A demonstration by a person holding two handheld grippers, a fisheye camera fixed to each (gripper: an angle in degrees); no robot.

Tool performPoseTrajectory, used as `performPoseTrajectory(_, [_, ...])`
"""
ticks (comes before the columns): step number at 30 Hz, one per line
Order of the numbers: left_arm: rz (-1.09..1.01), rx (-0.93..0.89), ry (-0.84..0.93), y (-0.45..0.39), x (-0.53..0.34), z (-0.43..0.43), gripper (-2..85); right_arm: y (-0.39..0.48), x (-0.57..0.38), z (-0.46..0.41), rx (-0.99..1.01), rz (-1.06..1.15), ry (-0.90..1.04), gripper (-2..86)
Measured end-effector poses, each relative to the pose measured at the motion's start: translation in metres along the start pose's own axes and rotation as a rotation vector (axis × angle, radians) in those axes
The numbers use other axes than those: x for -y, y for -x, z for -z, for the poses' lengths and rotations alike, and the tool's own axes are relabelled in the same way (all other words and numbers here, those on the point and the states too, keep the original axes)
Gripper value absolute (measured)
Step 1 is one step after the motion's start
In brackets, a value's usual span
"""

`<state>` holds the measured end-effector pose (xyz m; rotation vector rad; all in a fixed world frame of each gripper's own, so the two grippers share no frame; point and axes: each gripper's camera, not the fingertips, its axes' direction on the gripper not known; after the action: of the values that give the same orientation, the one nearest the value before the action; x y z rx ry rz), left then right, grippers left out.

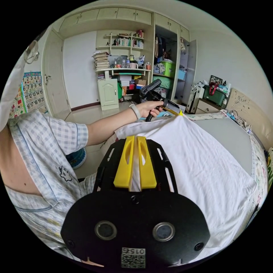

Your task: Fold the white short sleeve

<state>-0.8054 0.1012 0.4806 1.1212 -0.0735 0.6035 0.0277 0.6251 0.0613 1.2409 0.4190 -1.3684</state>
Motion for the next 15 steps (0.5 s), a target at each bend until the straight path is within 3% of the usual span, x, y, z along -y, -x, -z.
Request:
performPoseTrajectory(9, [-0.165, 0.327, 0.137, -0.057, 0.016, -0.025, 0.5, 0.008, -0.005, -0.038, -0.048, 0.062, 0.055, 1.0])
performPoseTrajectory(12, [-0.189, 0.375, 0.144, -0.064, 0.019, -0.025, 0.5, 0.000, -0.008, -0.021, -0.028, -0.026, -0.105, 0.9])
performPoseTrajectory(15, [-0.196, 0.389, 0.148, -0.064, 0.022, -0.022, 0.6, 0.001, -0.005, -0.044, -0.017, 0.034, 0.046, 1.2])
